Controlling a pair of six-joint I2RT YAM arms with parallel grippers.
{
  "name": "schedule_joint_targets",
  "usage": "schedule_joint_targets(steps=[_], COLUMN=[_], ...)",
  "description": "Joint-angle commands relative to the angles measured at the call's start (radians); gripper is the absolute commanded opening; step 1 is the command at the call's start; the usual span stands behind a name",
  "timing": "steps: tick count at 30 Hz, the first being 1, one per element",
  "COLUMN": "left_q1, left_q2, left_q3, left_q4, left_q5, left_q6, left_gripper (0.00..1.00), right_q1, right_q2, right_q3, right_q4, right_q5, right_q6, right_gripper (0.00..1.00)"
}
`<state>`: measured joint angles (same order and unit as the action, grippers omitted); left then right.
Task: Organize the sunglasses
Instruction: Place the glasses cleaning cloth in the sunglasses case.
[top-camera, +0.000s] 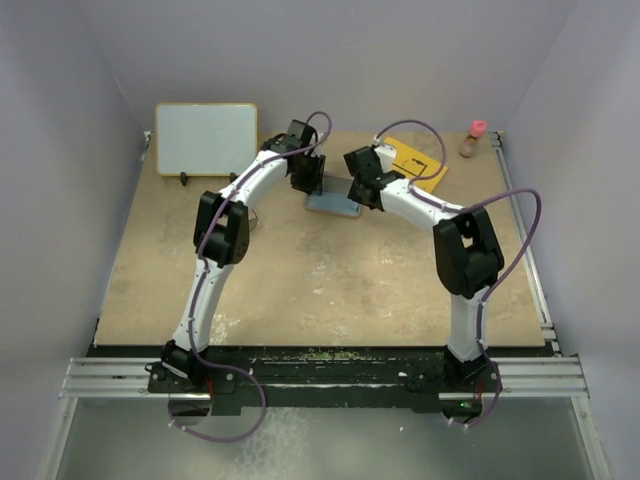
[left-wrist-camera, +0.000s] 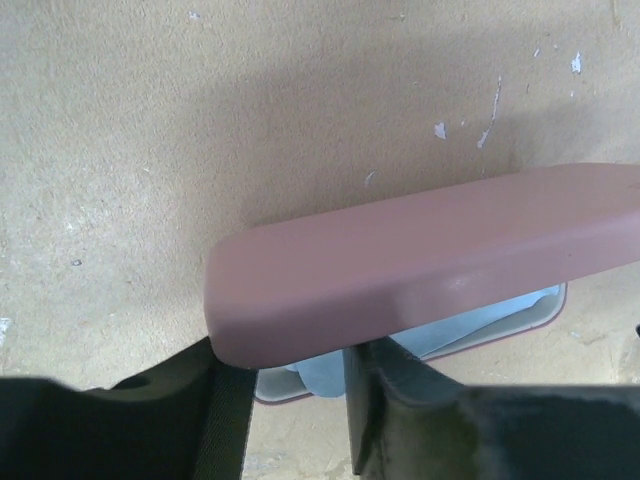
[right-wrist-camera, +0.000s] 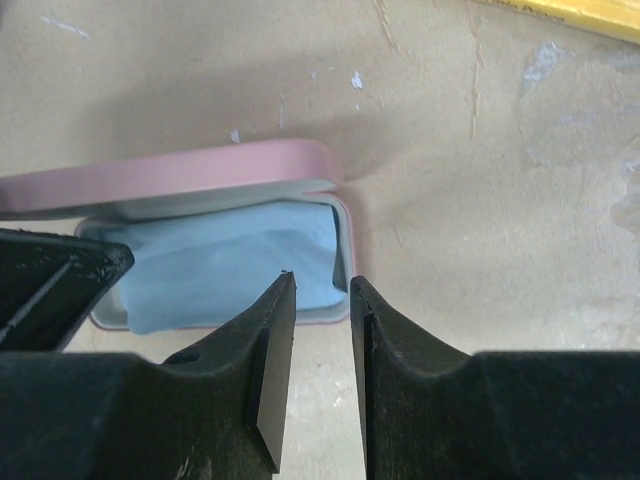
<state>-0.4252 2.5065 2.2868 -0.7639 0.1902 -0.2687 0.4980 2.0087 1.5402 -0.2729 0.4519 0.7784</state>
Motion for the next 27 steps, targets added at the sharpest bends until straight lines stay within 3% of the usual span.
schedule_joint_targets(steps=[1,9,10,11,22,27], left_q1=[0.017,0.03,0.032,0.038,0.055,0.079], left_q2=[-0.041,-0.089,-0.099,-0.109,-0.128,-0.158], left_q3=[-0.013,-0.033,-0.038,-0.046,-0.025,-0.034], left_q4=[0.029,0.005,0.005,0.007,-0.037,-0.045], left_q5=[-0.013,-0.062,-0.064,-0.059,-0.001,-0.044], left_q6=[0.036,0.078,0.08,0.081,0.1,0.118], left_gripper=[0.47,0.57,0.82,0.96,0.98,0.98], right_q1=[-0.003,-0.003,-0.003,-0.003,-0.003,-0.003], right_q2=[-0.093,-0.182,-0.194,-0.204,-0.255,-0.301], right_q3=[-0.053,-0.152,-0.162,-0.17,-0.22,-0.261], right_q4=[0.046,0.061,0.064,0.068,0.064,0.06], right_q5=[-0.002,-0.01,-0.01,-0.011,-0.012,-0.01], right_q6=[0.025,0.038,0.039,0.038,0.044,0.046], right_gripper=[0.33,0.34,0.34,0.34,0.35,0.34])
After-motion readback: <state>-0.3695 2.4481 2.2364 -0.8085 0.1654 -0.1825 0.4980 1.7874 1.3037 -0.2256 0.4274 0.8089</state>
